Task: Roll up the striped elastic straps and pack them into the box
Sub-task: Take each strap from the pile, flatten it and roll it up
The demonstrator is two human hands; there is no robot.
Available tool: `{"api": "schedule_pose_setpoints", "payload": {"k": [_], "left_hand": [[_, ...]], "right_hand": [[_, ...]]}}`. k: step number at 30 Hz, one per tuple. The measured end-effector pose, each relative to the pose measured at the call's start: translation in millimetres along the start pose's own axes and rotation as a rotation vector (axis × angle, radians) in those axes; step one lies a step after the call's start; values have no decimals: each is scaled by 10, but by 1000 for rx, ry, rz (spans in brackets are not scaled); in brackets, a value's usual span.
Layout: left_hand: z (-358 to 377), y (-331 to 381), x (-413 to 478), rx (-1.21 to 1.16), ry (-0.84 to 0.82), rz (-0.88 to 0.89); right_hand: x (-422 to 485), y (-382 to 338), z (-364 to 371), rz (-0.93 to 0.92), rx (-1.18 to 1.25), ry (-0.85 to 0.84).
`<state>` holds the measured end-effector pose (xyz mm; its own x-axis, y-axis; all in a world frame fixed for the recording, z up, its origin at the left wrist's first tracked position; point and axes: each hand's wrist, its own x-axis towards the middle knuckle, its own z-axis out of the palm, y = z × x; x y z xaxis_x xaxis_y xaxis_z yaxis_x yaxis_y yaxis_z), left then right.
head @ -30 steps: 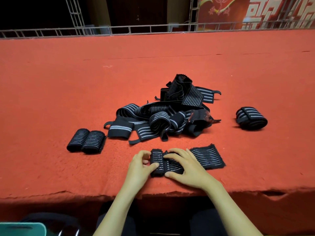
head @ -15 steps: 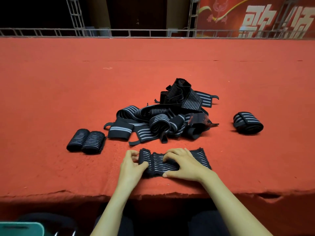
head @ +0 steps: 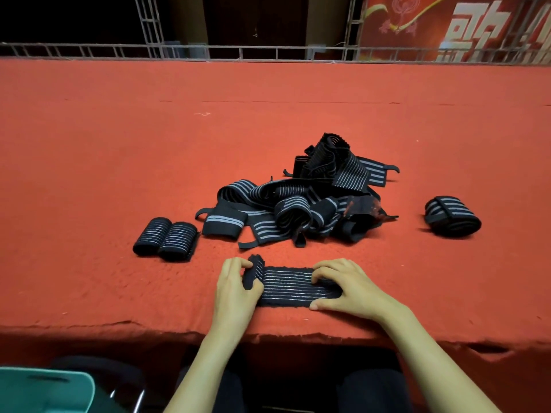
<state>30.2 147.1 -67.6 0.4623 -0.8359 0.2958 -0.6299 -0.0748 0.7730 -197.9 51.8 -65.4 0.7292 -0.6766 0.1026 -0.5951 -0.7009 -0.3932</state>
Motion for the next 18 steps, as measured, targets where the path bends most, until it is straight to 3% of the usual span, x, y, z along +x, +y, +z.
{"api": "schedule_pose_setpoints", "payload": {"k": [5,9,18], "left_hand": [[108,44,-37,47,7,173],[202,110,-94,38,-131,231],[58,155,-1,-289,-280,-88]], "right_hand": [[-97,107,70,48,105,60],[-115,113,125,77,121,89],[-154,80,138,78,146,130]]}}
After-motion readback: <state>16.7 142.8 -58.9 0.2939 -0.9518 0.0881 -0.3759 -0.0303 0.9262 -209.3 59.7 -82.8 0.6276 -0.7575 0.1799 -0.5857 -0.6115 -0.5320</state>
